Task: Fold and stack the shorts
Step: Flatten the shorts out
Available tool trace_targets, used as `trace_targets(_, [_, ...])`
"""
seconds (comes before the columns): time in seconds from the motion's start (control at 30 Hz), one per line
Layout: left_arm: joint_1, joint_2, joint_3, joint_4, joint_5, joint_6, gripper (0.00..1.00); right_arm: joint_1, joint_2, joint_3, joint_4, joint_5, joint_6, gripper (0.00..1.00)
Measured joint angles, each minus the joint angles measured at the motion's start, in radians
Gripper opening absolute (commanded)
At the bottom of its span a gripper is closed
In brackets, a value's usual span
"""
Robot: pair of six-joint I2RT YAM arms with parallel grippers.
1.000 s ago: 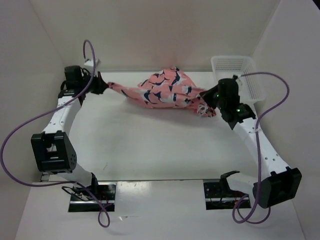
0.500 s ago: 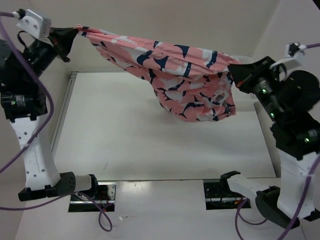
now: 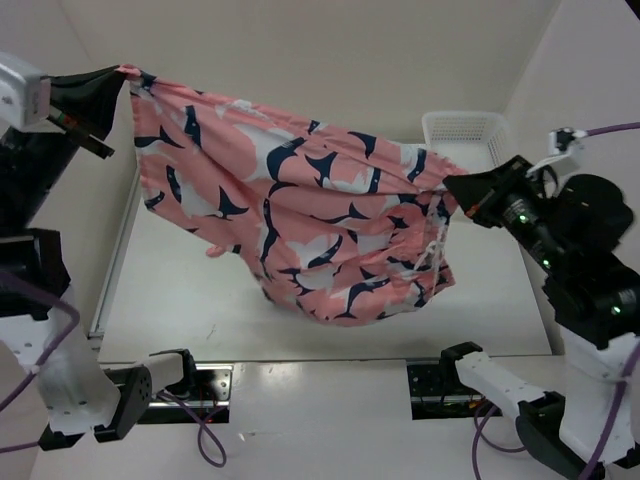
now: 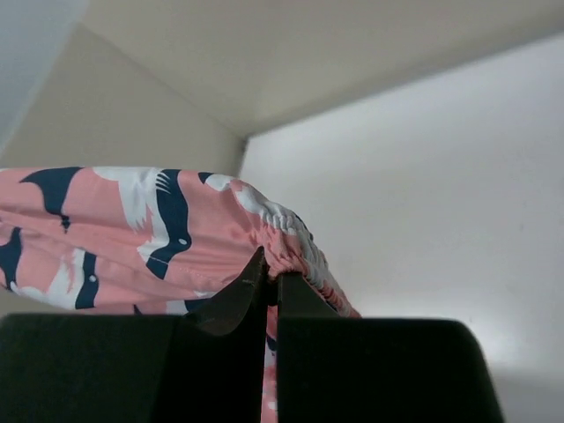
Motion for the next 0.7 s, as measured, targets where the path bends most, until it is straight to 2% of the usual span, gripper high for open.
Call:
trace_targets(0.13, [-0.002,0.037,-0.104,-0.011,-0.005,0.0,0.0,-0.001,0.003,-0.239,0.042,-0.01,0.048,0.0])
trace_targets(0.33, [-0.005,0.153,-0.406,0.041,-0.029,0.001,0.0,-0.006,0.145,-0.539,0.234,-0.002,0.074,0.0])
trace_targets(0.5, [-0.004,0.328,-0.615,0.122,-0.073,0.002,0.0,-0.049,0.431,-0.587,0.401,0.018,0.06,0.0])
trace_targets(0.7, [-0.005,0.499,-0.677,0.198,-0.09,0.001,0.0,-0.085,0.78,-0.5,0.528,-0.005,0.04,0.0])
